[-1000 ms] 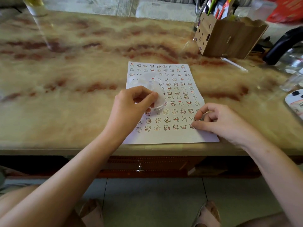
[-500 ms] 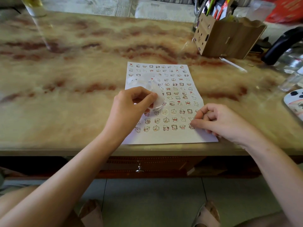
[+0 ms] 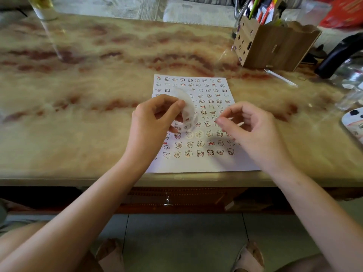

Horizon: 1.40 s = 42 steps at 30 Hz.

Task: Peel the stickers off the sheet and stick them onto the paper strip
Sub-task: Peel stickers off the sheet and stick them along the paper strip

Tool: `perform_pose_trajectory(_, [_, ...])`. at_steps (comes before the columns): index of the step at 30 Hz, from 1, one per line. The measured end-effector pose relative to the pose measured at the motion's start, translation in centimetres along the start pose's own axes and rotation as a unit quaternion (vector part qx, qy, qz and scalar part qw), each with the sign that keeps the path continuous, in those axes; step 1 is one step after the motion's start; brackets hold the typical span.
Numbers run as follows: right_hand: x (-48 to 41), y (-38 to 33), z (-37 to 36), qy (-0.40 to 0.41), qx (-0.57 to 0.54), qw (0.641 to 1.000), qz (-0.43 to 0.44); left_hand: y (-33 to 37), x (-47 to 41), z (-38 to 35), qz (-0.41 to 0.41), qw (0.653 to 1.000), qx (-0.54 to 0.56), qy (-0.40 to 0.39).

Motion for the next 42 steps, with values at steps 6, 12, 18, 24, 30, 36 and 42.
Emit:
perform_pose_trajectory(6, [-1.1, -1.3, -2.8, 0.004, -0.004, 0.999, 0.052, 0.2, 0.0, -0.2, 0.000, 0.999, 0.037, -0.008])
perform_pose_trajectory(12, [-1.4, -1.1, -3.4, 0.012, -0.004, 0.998, 0.062, 0.3, -0.1, 0.0, 0.004, 0.998, 0.056, -0.006])
perform_pose_trajectory(18, [-1.6, -1.2, -3.5, 0.013, -0.014, 0.997, 0.070, -0.2, -0.2, -0.3, 0.022, 0.999, 0.028, -0.026])
perform_pose_trajectory(24, [-1.6, -1.2, -3.3, 0.022, -0.022, 0.996, 0.080, -0.7, -0.1, -0.6, 0.026, 0.999, -0.014, -0.035])
perform_pose_trajectory(30, [-1.6, -1.4, -3.2, 0.017, 0.003, 0.995, 0.101, -0.7, -0.1, -0.7, 0.031, 0.998, -0.018, -0.044])
perform_pose_trajectory(36, [-1.5, -1.8, -3.1, 0.011, 0.040, 0.991, 0.130, -0.6, 0.0, -0.8, 0.030, 0.998, -0.027, -0.045])
perform_pose_trajectory(42, [-1.4, -2.3, -3.1, 0.012, 0.112, 0.978, 0.178, -1.0, -0.1, -0.9, 0.041, 0.997, -0.034, -0.047])
Point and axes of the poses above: each hand's wrist, its own x-axis away from the middle knuckle, its own z-axis out of the back of the hand, y = z × x, the point moved 8 cm from there along -x, towards the middle knuckle, and after that the axes turned 7 degrees about z, right-handed, at the moved point
